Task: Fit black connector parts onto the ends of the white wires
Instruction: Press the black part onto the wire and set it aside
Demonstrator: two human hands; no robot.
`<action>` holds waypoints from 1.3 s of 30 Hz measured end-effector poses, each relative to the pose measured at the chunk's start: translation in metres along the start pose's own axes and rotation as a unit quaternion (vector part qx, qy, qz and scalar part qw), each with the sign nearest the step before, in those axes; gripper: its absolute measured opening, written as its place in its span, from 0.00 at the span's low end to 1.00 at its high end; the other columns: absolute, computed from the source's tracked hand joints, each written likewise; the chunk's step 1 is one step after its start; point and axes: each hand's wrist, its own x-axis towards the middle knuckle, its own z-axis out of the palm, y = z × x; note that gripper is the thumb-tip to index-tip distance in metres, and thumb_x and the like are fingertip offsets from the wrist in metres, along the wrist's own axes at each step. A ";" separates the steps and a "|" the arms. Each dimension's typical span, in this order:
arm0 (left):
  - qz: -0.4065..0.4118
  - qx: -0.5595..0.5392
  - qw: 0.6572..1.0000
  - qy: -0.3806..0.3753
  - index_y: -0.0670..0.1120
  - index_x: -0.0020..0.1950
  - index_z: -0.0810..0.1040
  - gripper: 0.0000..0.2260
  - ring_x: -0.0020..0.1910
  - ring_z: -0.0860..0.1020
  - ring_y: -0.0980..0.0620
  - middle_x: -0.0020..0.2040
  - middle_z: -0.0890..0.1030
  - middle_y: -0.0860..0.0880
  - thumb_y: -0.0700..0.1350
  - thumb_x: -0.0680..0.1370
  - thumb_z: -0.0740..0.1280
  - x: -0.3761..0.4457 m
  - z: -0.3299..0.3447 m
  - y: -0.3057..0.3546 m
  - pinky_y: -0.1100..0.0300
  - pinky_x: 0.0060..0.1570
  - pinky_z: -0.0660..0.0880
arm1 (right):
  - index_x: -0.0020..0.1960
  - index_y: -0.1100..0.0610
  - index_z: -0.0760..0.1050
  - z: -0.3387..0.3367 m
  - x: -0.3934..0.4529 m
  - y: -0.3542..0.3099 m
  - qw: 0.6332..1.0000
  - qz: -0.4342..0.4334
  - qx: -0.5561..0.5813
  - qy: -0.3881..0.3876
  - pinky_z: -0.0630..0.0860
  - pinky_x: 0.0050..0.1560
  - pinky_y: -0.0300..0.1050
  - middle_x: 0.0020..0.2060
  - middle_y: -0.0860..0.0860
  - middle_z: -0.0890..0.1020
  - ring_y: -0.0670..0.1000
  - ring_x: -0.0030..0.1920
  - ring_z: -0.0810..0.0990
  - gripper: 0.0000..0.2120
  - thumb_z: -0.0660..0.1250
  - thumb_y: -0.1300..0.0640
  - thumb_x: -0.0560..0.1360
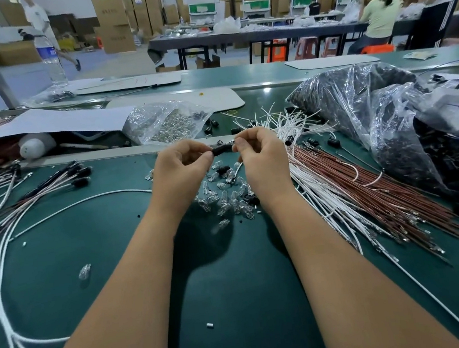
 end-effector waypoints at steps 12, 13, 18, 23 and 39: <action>0.008 -0.016 1.000 -0.016 0.48 0.41 0.83 0.03 0.29 0.65 0.48 0.29 0.71 0.32 0.41 0.74 0.73 -0.002 0.000 0.003 0.60 0.31 0.62 | 0.43 0.51 0.75 0.000 -0.002 -0.001 1.000 -0.017 -0.004 -0.025 0.77 0.45 0.46 0.39 0.49 0.79 0.51 0.40 0.78 0.09 0.65 0.64 0.77; 0.006 -0.016 1.000 -0.014 0.48 0.42 0.83 0.03 0.28 0.64 0.49 0.28 0.70 0.36 0.41 0.74 0.73 -0.002 0.001 0.003 0.62 0.29 0.61 | 0.43 0.51 0.74 0.000 -0.002 -0.001 1.000 -0.014 -0.001 -0.028 0.77 0.44 0.45 0.39 0.51 0.80 0.51 0.40 0.78 0.09 0.65 0.64 0.78; -0.001 -0.003 1.000 0.011 0.49 0.41 0.82 0.05 0.22 0.59 0.57 0.22 0.67 0.52 0.40 0.75 0.72 -0.003 0.008 0.003 0.65 0.24 0.56 | 0.47 0.59 0.75 0.000 -0.002 -0.003 0.994 0.033 0.089 -0.048 0.76 0.31 0.39 0.37 0.56 0.81 0.48 0.32 0.78 0.04 0.62 0.60 0.80; -0.019 -0.013 0.999 -0.035 0.41 0.49 0.82 0.05 0.19 0.66 0.62 0.22 0.73 0.58 0.34 0.77 0.67 -0.002 0.010 0.008 0.73 0.26 0.63 | 0.44 0.58 0.76 -0.001 0.000 0.000 0.996 0.018 0.061 -0.060 0.77 0.31 0.40 0.31 0.52 0.79 0.45 0.28 0.77 0.05 0.64 0.63 0.78; 0.019 0.078 0.997 0.010 0.51 0.49 0.81 0.05 0.21 0.61 0.58 0.24 0.71 0.57 0.42 0.79 0.66 -0.006 0.010 -0.006 0.64 0.24 0.60 | 0.55 0.58 0.77 -0.072 0.019 0.004 0.867 0.054 -0.479 0.125 0.70 0.52 0.49 0.52 0.56 0.78 0.56 0.52 0.74 0.12 0.59 0.63 0.75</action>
